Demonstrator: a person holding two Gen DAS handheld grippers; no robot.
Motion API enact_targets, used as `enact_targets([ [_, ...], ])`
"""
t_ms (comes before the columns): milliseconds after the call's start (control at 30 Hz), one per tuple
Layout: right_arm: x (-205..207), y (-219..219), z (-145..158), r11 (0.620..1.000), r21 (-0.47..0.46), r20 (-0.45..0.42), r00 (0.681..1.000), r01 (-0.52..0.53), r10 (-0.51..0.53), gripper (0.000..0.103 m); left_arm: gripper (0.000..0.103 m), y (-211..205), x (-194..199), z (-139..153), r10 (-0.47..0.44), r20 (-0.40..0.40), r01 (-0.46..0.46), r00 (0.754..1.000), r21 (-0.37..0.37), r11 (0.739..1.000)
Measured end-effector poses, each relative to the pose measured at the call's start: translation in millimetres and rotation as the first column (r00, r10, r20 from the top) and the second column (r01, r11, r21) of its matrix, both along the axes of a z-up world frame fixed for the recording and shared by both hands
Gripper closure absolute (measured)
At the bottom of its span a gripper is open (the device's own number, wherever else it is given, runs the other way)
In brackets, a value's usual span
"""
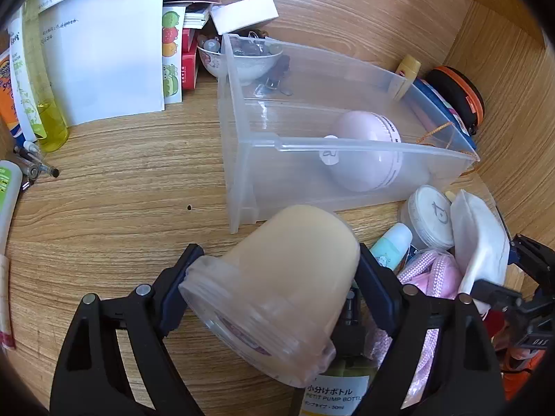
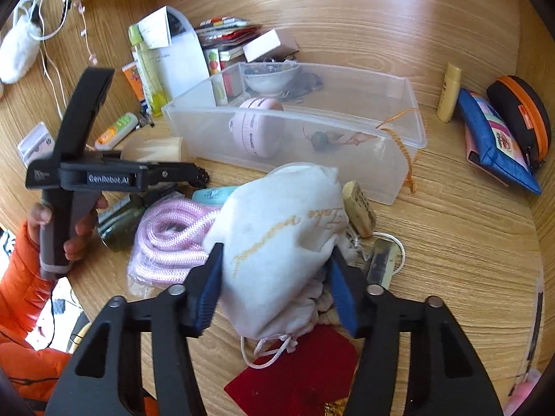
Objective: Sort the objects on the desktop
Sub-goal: 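Carry the cream container into the bin and open the left tool while the right tool releases the pouch there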
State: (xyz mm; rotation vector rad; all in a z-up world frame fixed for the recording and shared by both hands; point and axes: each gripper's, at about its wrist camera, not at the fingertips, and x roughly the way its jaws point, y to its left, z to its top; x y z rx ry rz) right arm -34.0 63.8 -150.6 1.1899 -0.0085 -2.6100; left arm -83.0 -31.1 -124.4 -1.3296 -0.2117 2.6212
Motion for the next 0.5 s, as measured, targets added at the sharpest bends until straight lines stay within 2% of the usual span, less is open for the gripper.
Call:
enact_targets([
  [200, 3.4, 7.3, 8.4, 0.999, -0.044, -0.028, 0.999, 0.021, -0.022, 0.062, 0.018, -11.2, 5.3, 8.4, 0.040, -0.052, -0.039, 0.998, 0.015, 0.999],
  [500, 8.4, 19.6, 47.5, 0.995, -0.094, -0.122, 0.991, 0.040, -0.051, 0.063, 0.018, -32.9, 15.3, 20.9, 0.116, -0.105, -0.115, 0.988, 0.020, 0.993],
])
